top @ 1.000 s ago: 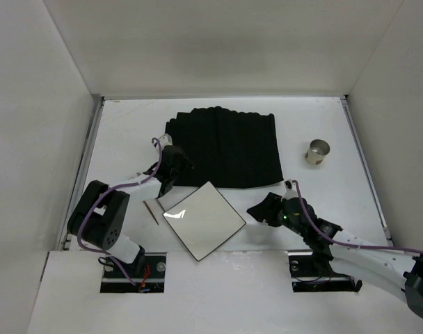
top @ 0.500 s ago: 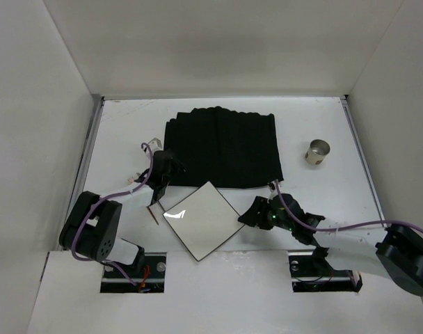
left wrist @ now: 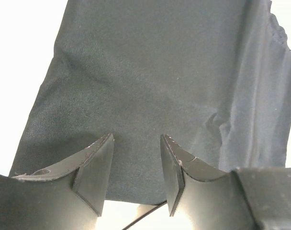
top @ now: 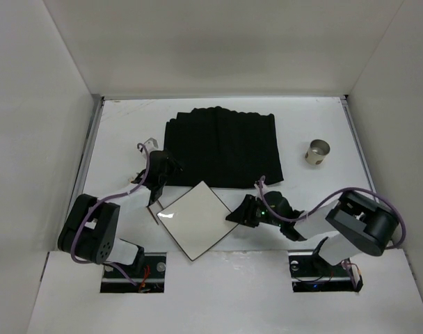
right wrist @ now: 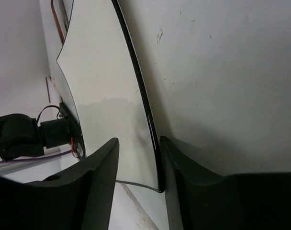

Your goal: Set the dinner table for one person

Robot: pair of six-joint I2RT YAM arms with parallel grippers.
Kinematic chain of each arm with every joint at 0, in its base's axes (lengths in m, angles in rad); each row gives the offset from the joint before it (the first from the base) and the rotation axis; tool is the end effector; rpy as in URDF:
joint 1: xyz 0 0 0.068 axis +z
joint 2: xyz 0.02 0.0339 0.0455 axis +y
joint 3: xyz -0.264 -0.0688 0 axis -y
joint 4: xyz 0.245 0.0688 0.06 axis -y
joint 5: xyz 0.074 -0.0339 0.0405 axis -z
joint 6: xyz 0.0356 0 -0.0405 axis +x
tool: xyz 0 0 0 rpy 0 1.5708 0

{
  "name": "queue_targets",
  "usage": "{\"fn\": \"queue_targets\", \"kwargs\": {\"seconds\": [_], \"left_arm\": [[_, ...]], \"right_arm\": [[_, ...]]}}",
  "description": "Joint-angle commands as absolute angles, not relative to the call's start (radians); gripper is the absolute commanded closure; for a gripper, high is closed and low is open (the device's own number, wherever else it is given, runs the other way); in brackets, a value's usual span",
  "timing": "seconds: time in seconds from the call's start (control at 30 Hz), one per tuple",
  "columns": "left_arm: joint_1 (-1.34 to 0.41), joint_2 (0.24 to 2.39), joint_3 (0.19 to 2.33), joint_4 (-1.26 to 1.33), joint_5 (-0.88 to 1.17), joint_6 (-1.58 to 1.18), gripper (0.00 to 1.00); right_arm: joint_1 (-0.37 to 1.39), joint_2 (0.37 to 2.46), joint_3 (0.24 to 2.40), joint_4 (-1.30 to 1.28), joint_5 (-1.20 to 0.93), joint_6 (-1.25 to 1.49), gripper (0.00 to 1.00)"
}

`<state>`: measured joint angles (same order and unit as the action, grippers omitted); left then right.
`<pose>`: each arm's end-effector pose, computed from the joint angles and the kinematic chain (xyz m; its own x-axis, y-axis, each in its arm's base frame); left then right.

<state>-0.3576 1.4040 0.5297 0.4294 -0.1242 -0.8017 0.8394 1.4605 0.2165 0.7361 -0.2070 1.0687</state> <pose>0.2620 -0.0932 0.1773 -0.4547 -0.5913 -0.6661 -0.1210 0.7819 -0.6115 0.1425 0.1697 0.1102 -0.8999 0.2816 -0.3329 -0.1235 0.5675 0.8140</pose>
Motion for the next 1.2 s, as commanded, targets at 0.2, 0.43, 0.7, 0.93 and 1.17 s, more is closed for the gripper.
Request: {"fn": "queue_targets", "kwargs": {"seconds": [0.2,0.43,0.7,0.93,1.17], "left_arm": [[-0.344,1.353,0.511,0.471,-0.12,-0.805,0.58],[-0.34,1.336,0.511,0.463,-0.129,-0.807,0.58],[-0.341,1.304,0.538,0.445,-0.15,-0.799,0.58],[-0.332,1.276,0.549,0.431,-0.15,-0.799,0.58],[-0.306,1.213,0.555,0.403,-0.158,-0.805,0.58]], "right_arm": [[0.847,1.732,0.17,0.991,-0.284,1.155,0.74],[0.82,1.856,0.15,1.227,-0.345,1.212,0.94],[0.779,1.784,0.15,1.253,-0.37,1.213,0.97],[0.716,1.681,0.167,1.235,-0.434,1.219,0.97],[0.719,1.609,0.261,1.2,-0.495,1.272,0.97]]}}
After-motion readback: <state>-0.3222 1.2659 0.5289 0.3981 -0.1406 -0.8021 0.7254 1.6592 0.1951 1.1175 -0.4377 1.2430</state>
